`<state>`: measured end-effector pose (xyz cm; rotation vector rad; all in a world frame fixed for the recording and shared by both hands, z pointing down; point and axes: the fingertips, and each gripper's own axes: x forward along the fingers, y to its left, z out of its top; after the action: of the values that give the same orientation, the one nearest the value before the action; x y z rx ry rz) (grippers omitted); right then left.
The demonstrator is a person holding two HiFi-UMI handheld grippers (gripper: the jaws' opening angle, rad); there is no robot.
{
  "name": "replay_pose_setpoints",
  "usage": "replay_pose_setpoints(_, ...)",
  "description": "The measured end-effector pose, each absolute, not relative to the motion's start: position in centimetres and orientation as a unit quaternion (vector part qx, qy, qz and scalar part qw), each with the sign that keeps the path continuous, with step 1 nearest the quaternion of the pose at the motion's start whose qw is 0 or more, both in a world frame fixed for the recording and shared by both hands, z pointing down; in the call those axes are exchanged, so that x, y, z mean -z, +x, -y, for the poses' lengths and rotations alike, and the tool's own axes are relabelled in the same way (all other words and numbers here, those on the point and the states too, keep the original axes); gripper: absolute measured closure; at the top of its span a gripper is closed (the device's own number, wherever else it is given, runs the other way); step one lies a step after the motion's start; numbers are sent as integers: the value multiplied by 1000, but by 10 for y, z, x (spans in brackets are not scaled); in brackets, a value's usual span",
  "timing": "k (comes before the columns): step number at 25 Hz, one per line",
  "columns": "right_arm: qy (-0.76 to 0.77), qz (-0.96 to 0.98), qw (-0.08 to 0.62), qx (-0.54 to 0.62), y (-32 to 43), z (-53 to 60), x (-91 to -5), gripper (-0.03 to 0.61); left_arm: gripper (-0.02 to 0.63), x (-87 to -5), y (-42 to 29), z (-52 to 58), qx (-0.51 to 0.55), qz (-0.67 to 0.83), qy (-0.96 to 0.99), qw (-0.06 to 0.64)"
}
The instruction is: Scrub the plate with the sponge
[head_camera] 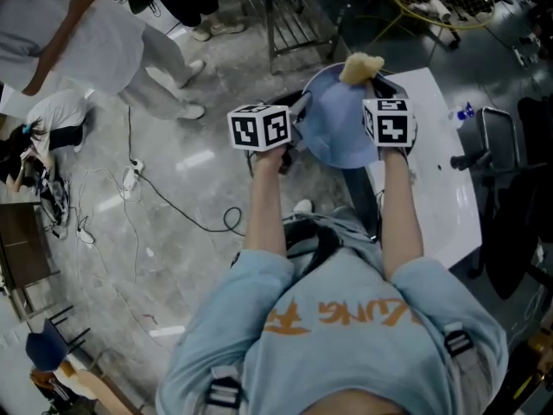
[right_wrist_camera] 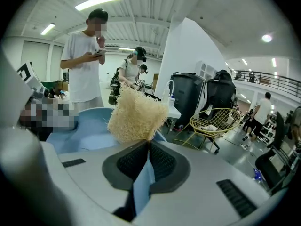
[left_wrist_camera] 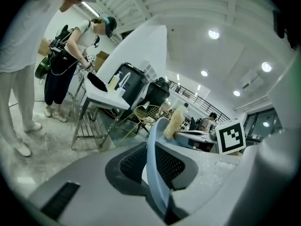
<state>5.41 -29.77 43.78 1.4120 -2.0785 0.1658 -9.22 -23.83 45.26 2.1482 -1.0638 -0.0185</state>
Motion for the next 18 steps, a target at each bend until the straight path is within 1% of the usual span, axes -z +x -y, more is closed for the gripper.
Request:
replay_pose_setpoints(4, 551, 765, 325, -73, 73, 291, -441, 563, 568, -451, -91, 243, 9, 411, 836, 362)
replay_pose_setpoints(8, 562, 760, 323, -54, 82, 290, -431, 563, 566, -446, -93, 244, 11, 413, 836, 361)
replay_pose_setpoints(12, 561, 748, 347, -69, 91, 283, -444, 563, 566, -444, -101, 247, 21, 415, 833, 365)
replay_pose_setpoints(15, 562, 753, 336, -58, 88, 287, -438, 563, 566, -448, -103, 251, 24, 419, 829, 369)
replay_pose_setpoints(18, 551, 760, 337, -73, 82, 284, -443, 563, 566, -451, -105, 255, 26, 421, 827, 373)
